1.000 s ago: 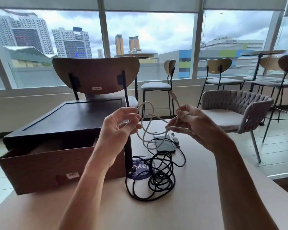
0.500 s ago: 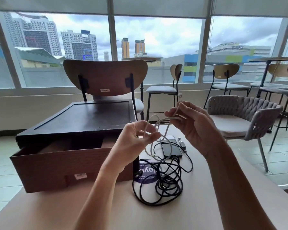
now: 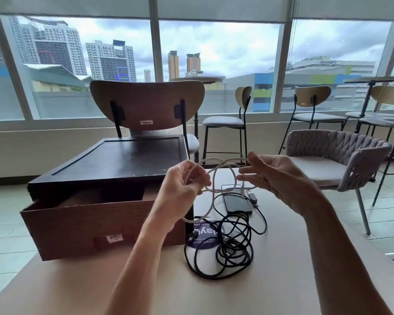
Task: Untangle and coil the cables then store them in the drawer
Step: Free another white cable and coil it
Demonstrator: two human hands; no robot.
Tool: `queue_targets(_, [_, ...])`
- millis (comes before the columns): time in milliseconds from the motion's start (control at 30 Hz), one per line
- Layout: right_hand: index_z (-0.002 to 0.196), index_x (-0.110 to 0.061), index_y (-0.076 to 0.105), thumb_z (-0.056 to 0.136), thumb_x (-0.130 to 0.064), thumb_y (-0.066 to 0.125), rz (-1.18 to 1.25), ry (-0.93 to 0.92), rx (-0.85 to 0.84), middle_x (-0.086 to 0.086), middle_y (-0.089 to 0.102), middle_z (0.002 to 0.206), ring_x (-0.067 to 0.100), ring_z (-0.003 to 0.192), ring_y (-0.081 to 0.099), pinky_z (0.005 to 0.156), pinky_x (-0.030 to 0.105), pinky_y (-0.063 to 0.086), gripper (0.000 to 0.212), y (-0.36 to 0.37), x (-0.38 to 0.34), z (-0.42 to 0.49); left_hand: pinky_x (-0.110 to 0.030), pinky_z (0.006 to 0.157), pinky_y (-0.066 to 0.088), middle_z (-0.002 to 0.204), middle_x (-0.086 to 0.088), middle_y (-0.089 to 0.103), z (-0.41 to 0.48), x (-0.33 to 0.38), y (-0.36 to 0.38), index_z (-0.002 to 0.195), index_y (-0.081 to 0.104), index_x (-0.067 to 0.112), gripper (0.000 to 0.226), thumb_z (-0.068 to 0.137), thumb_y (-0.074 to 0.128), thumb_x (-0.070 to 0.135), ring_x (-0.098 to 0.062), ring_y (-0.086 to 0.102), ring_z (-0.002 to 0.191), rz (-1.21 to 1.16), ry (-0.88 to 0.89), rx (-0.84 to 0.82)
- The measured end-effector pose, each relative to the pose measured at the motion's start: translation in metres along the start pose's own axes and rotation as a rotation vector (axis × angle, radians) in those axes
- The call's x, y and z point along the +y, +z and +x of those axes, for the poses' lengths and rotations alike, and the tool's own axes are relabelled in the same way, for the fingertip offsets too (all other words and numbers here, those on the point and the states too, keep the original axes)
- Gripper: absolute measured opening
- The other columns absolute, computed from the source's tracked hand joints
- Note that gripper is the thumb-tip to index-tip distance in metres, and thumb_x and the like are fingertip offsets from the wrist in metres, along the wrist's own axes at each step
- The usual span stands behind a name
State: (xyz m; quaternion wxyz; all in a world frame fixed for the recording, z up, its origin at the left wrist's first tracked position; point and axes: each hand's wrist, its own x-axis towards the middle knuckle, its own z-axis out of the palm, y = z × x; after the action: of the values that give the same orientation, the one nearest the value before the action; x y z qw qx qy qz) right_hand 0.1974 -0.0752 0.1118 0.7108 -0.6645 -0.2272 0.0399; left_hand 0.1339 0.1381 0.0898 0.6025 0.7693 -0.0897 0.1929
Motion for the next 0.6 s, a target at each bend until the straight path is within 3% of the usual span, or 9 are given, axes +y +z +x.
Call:
queue_targets(67, [0.099, -0.002, 0.070, 0.083, -0.027, 0.070, -0.066, 0.020, 0.003, 0.013, 0.074, 0.090, 0.014, 0.079, 0.072, 0.070, 0.019, 0.059, 0.030, -0.003, 0.004, -0.002, -0.031, 0.084, 0.058, 0.076, 0.007, 0.069, 0.000, 0.004, -0.008, 0.089, 0.065, 0.013, 0.009, 0.093, 0.065, 0.005, -0.010, 0.066, 0.083, -0.066, 0.018, 0.048])
queue_targets(133, [0.093, -0.002, 0.070, 0.090, -0.022, 0.069, -0.129, -0.012, 0.130, 0.005, 0.068, 0.076, 0.008, 0.063, 0.064, 0.052, 0.016, 0.050, 0.020, -0.004, 0.007, 0.001, -0.027, 0.080, 0.056, 0.081, 0.008, 0.068, -0.001, 0.008, -0.013, 0.095, 0.069, 0.013, 0.016, 0.096, 0.059, 0.001, -0.010, 0.063, 0.087, -0.138, 0.023, 0.043])
queue_targets(200, [0.089, -0.004, 0.067, 0.095, -0.019, 0.063, 0.074, 0.021, 0.186, 0.001, 0.061, 0.070, 0.004, 0.057, 0.058, 0.042, 0.013, 0.040, 0.017, -0.006, 0.009, 0.006, -0.022, 0.079, 0.052, 0.084, 0.010, 0.068, -0.002, 0.011, -0.018, 0.099, 0.071, 0.015, 0.022, 0.098, 0.054, 0.001, -0.007, 0.061, 0.087, -0.278, 0.010, 0.035])
queue_targets(333, [0.084, -0.005, 0.060, 0.100, -0.008, 0.049, 0.663, 0.167, 0.247, 0.002, 0.057, 0.063, 0.009, 0.056, 0.064, 0.044, 0.015, 0.047, 0.020, -0.012, 0.014, 0.015, -0.036, 0.093, 0.042, 0.089, 0.008, 0.066, 0.001, 0.013, -0.020, 0.086, 0.067, 0.022, 0.024, 0.100, 0.052, 0.011, -0.009, 0.060, 0.089, -0.609, -0.061, 0.048])
queue_targets(467, [0.076, -0.012, 0.050, 0.094, -0.008, 0.048, 0.958, 0.223, 0.254, -0.004, 0.047, 0.057, 0.008, 0.047, 0.054, 0.069, 0.031, 0.049, 0.018, -0.013, 0.020, 0.020, -0.042, 0.094, 0.048, 0.087, 0.004, 0.066, 0.004, 0.009, -0.013, 0.080, 0.063, 0.022, 0.016, 0.095, 0.057, 0.025, -0.013, 0.061, 0.088, -0.907, -0.152, 0.067])
queue_targets(533, [0.070, -0.014, 0.042, 0.097, -0.006, 0.045, 1.110, 0.210, 0.309, -0.006, 0.035, 0.047, 0.004, 0.036, 0.040, 0.059, 0.027, 0.054, 0.028, -0.015, 0.022, 0.022, -0.037, 0.092, 0.047, 0.080, 0.005, 0.063, 0.007, 0.005, -0.016, 0.079, 0.058, 0.021, 0.017, 0.094, 0.058, 0.031, -0.011, 0.063, 0.082, -1.010, -0.149, 0.100])
queue_targets(600, [0.069, -0.014, 0.038, 0.102, -0.005, 0.038, 1.158, 0.198, 0.376, -0.007, 0.031, 0.040, 0.002, 0.028, 0.031, 0.038, 0.017, 0.046, 0.034, -0.024, 0.025, 0.021, -0.030, 0.083, 0.052, 0.070, 0.009, 0.058, 0.010, 0.002, -0.029, 0.079, 0.056, 0.022, 0.019, 0.097, 0.056, 0.026, -0.006, 0.062, 0.070, -1.099, -0.138, 0.174])
